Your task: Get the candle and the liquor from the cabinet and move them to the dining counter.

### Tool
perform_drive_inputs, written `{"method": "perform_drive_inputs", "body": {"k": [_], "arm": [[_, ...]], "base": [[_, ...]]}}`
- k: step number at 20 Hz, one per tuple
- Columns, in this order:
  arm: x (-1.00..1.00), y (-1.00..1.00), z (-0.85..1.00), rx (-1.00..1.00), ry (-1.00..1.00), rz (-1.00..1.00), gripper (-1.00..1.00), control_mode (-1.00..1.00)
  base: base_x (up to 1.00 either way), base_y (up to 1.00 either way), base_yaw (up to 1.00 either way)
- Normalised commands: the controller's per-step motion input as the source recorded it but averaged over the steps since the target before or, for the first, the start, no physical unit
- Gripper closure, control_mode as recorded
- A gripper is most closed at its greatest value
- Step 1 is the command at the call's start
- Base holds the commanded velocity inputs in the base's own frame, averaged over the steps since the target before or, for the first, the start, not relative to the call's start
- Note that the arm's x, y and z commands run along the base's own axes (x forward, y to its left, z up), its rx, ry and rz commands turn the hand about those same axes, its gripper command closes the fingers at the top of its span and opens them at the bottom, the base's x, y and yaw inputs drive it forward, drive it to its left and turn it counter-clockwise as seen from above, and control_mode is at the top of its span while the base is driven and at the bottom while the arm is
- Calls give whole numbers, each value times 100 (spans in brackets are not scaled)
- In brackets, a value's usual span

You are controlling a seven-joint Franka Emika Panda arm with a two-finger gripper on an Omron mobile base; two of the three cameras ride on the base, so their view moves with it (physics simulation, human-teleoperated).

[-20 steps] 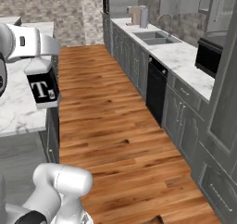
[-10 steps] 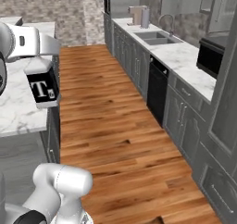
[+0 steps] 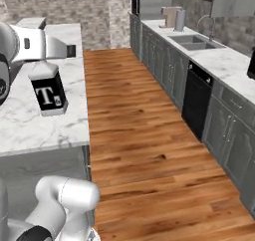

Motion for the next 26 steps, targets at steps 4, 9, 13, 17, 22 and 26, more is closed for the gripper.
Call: {"method": "perform_drive_inputs", "body": {"k": [4,9,13,17,22,26], "arm": [[0,0,0,0,0,0,100,100],[0,0,0,0,0,0,100,100],[0,0,0,0,0,0,100,100],[0,0,0,0,0,0,100,100],[0,0,0,0,0,0,100,100],[0,0,0,0,0,0,100,100]], "base": [[0,100,30],[-7,100,33],[-1,100,34],[0,100,31],[0,99,30],[0,98,28]]}}
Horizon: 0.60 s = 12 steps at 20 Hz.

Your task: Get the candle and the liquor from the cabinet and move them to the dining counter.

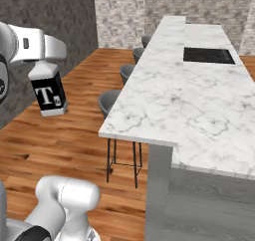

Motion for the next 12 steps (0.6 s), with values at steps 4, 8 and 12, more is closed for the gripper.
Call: {"method": "perform_drive_inputs", "body": {"k": [4,8,12], "arm": [[0,0,0,0,0,0,100,100],[0,0,0,0,0,0,100,100],[0,0,0,0,0,0,100,100]], "base": [[16,89,20],[37,61,4],[50,50,-1]]}}
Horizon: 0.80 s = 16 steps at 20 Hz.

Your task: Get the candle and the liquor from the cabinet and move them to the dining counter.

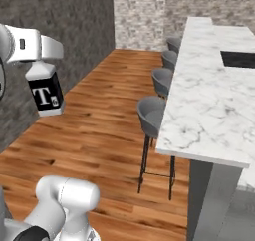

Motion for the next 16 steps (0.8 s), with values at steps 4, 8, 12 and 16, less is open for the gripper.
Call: {"method": "perform_drive_inputs", "body": {"k": [4,8,12,16], "arm": [[0,0,0,0,0,0,100,100],[0,0,0,0,0,0,100,100],[0,0,0,0,0,0,100,100],[0,0,0,0,0,0,100,100]], "base": [[52,50,-8],[50,42,-11],[40,30,-16],[38,19,-22]]}}
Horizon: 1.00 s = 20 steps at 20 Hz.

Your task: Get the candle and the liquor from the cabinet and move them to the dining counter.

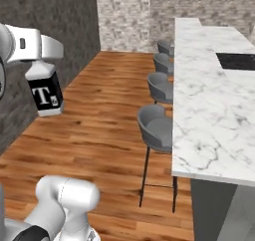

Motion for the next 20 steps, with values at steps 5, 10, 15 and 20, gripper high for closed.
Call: {"method": "perform_drive_inputs", "body": {"k": [5,10,15,20], "arm": [[0,0,0,0,0,0,100,100],[0,0,0,0,0,0,100,100],[0,0,0,0,0,0,100,100],[0,0,0,0,0,0,100,100]], "base": [[36,4,-29],[53,8,-32],[63,11,-34],[64,13,-34]]}}
